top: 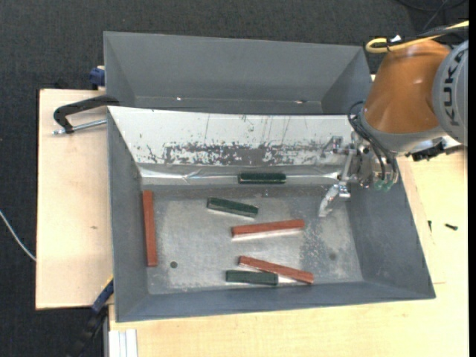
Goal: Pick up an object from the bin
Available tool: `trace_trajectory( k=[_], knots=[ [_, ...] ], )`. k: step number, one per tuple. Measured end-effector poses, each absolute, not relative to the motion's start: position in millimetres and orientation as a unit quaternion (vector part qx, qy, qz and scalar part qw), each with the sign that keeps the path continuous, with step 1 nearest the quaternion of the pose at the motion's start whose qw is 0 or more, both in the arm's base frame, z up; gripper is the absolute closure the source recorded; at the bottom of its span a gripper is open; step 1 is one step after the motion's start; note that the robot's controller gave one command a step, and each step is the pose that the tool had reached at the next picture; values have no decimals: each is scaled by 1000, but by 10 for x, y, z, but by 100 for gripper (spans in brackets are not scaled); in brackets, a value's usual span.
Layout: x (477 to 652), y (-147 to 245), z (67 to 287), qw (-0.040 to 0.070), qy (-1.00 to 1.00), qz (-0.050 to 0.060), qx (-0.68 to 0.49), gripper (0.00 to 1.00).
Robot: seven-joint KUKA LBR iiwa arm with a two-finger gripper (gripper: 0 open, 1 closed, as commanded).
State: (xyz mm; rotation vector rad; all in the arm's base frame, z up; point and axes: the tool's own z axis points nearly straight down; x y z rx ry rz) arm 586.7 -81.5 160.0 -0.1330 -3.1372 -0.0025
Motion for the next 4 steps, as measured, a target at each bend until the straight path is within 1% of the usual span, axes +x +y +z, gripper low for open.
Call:
trace_trajectory(
  k=[1, 2, 3, 4],
  knots=[
    [5810, -727, 1286, -1, -999, 0, -36, 0],
    [5933, -639, 769, -1, -1000, 0, -5, 100],
    [5942, -634, 742, -6, -1000, 0, -6, 0],
    [5941, -634, 742, -6, -1000, 0, -6, 0]
  ],
)
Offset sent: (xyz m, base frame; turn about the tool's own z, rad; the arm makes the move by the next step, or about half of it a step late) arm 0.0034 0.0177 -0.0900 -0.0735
